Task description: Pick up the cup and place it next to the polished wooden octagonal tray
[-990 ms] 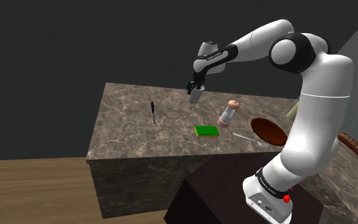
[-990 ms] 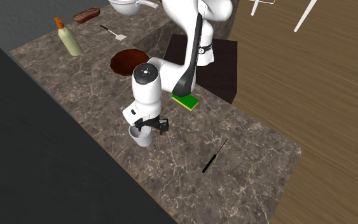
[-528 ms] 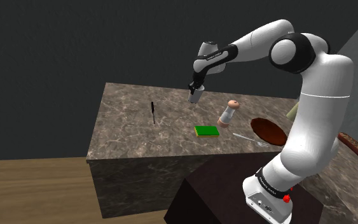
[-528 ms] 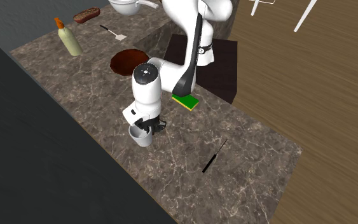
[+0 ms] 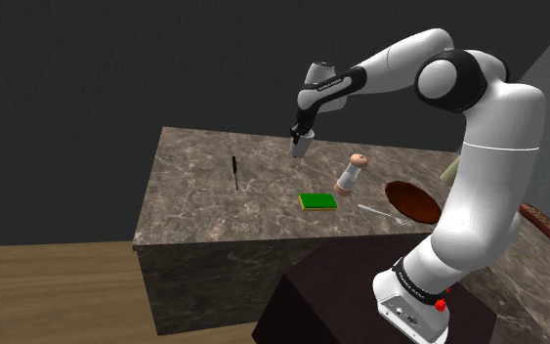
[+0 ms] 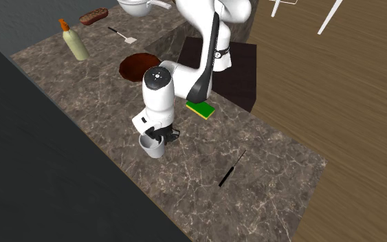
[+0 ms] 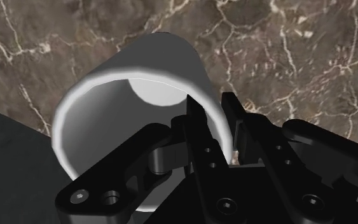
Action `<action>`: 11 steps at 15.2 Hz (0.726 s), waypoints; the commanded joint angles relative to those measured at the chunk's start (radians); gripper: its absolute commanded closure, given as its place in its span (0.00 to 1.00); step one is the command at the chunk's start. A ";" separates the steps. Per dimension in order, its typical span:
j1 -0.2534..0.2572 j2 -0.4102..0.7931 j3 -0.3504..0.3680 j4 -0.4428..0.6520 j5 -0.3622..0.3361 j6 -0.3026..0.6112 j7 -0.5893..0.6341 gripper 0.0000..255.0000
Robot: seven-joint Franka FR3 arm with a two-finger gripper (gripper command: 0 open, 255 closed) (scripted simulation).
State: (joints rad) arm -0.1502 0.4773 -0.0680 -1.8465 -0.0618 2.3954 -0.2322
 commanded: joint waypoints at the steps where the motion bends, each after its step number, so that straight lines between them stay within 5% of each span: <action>1: 0.000 -0.015 0.000 0.004 0.000 -0.018 -0.002 1.00; 11: 0.001 -0.089 -0.001 0.036 0.000 -0.125 -0.008 1.00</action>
State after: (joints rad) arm -0.1480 0.3986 -0.0685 -1.8136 -0.0617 2.2844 -0.2378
